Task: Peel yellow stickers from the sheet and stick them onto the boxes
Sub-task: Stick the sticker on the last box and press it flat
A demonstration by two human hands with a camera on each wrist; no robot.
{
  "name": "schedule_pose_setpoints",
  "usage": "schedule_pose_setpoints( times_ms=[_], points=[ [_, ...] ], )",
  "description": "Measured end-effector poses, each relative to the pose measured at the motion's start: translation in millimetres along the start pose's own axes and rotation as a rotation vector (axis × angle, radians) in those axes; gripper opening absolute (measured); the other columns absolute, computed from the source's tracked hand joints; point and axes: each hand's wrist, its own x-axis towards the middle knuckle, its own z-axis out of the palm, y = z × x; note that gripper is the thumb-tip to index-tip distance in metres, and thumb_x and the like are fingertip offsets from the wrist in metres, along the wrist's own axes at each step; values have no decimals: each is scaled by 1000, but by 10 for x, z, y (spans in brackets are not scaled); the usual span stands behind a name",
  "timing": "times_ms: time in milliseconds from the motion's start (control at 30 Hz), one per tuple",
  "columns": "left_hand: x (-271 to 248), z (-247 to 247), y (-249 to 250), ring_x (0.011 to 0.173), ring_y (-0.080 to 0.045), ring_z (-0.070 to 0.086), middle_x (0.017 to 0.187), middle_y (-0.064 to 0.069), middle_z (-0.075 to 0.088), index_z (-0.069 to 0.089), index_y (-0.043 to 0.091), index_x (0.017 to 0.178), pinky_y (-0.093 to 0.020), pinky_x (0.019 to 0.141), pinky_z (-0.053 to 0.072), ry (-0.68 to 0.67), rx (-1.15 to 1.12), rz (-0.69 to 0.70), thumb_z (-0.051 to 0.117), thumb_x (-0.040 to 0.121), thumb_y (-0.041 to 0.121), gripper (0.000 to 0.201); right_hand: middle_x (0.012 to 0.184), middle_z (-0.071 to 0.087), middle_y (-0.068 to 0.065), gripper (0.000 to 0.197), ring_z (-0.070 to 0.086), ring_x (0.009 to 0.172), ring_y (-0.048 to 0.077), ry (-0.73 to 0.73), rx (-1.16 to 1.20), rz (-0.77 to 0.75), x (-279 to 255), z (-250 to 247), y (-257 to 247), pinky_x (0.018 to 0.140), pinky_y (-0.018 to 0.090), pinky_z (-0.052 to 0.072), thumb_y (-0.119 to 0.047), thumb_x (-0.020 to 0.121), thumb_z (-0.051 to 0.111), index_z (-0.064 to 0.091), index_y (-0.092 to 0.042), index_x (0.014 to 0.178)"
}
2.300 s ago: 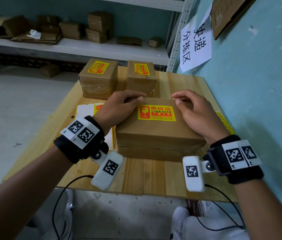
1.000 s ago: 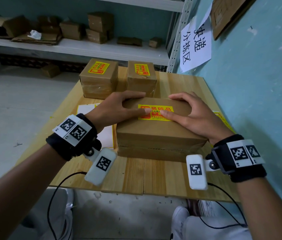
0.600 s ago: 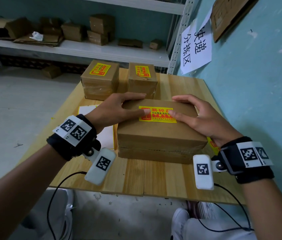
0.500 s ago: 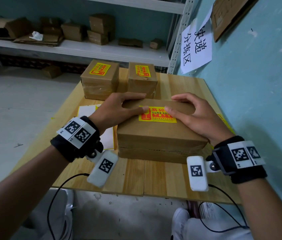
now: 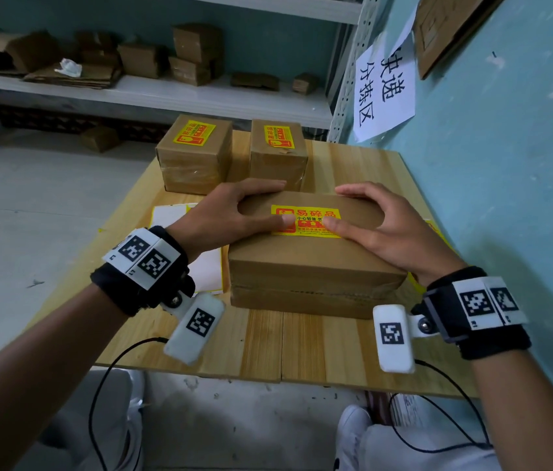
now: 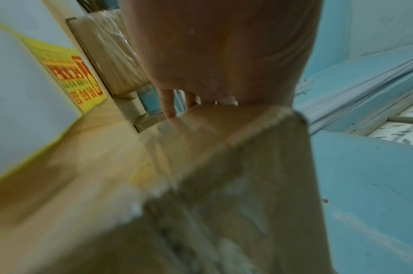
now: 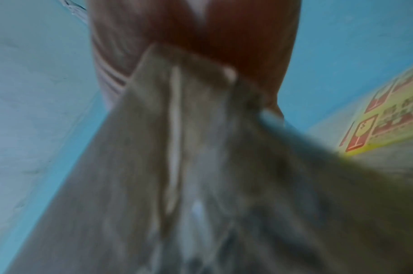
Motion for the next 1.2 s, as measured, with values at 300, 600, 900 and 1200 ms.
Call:
schedule_pose_setpoints(
  times_ms=[300, 600, 900, 1200],
  points=[
    [-18, -70, 25, 112, 8, 48, 139, 19, 45, 49, 44, 136, -9, 78, 44, -85, -24, -35, 72, 75, 47, 65, 129, 58, -18, 60, 59, 109, -7, -155, 155, 68, -71, -155, -73, 83, 13, 53, -49, 72, 74, 58, -38, 129],
    [24, 117, 62, 98, 1, 53, 122, 14, 48, 52, 36, 130, -9, 69, 43, 62, 87, -32, 75, 73, 52, 64, 122, 45, -12, 67, 40, 124, 8, -31, -187, 97, -2, 68, -177, 100, 23, 34, -58, 79, 70, 48, -30, 137],
    [42, 121, 47, 95, 6, 54, 105, 24, 54, 62, 32, 125, -10, 71, 45, 137, -43, -14, 57, 95, 36, 31, 106, 63, -17, 24, 58, 100, -2, 124, -13, 62, 79, 82, -78, 76, -1, 41, -37, 91, 67, 68, -28, 113],
    [68, 136, 47, 92, 8, 54, 101, 28, 54, 64, 31, 122, -6, 67, 44, 161, -27, -4, 54, 97, 33, 27, 108, 64, -15, 22, 59, 105, 4, 130, -24, 45, 87, 84, -45, 77, -1, 40, -37, 93, 65, 69, -27, 112]
  ],
)
